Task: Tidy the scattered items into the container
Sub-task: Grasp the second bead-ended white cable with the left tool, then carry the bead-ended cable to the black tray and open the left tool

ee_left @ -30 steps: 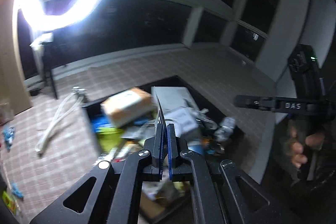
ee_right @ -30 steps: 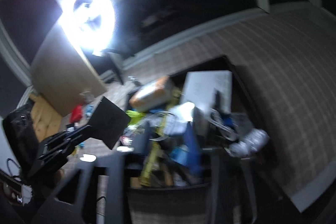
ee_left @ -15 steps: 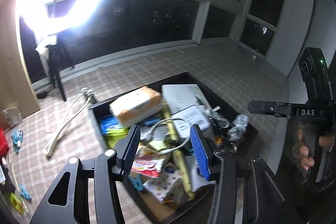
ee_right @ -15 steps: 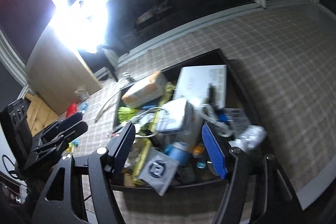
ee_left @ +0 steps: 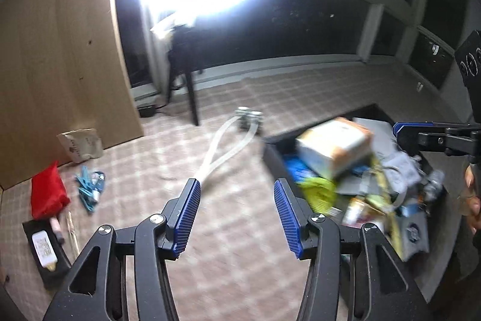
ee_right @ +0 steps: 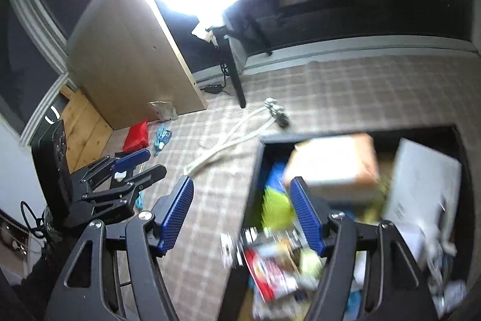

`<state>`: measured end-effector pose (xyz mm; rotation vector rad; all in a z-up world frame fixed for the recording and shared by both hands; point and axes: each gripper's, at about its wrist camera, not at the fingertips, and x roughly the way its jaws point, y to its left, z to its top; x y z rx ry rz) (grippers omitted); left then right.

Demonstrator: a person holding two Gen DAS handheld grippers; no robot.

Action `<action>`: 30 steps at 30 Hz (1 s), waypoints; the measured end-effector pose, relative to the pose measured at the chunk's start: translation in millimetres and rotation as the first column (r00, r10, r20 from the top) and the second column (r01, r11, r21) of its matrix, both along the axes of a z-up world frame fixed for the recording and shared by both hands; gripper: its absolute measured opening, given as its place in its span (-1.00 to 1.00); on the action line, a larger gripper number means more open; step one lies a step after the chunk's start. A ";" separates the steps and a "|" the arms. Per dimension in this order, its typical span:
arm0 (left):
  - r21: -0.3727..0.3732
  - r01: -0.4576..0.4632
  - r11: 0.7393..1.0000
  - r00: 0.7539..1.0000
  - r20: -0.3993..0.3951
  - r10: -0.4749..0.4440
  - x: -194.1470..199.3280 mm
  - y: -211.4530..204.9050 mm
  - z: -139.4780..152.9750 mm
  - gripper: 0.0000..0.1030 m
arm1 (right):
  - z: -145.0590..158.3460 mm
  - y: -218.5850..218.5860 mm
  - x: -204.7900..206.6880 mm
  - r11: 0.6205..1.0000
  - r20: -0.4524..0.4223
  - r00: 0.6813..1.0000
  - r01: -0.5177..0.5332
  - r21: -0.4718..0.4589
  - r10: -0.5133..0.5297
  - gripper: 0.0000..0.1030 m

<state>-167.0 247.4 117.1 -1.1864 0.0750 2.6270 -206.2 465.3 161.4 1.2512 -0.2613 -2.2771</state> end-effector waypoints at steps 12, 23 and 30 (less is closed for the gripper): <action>0.018 0.124 0.992 0.976 0.178 -0.125 -138.8 -2.2 -66.0 -0.37 | -79.6 -57.9 -151.6 0.990 0.254 0.967 -0.040 0.135 0.005 0.15; 0.043 0.215 0.976 0.929 0.300 -0.218 -175.0 20.8 -115.3 -0.53 | -132.4 -57.3 -186.9 0.994 0.391 0.920 -0.022 0.105 -0.021 -0.15; 0.070 0.185 0.980 0.928 0.315 -0.198 -168.4 20.8 -123.7 -0.93 | -146.3 -62.7 -189.2 1.000 0.440 0.898 -0.007 -0.024 0.016 -0.63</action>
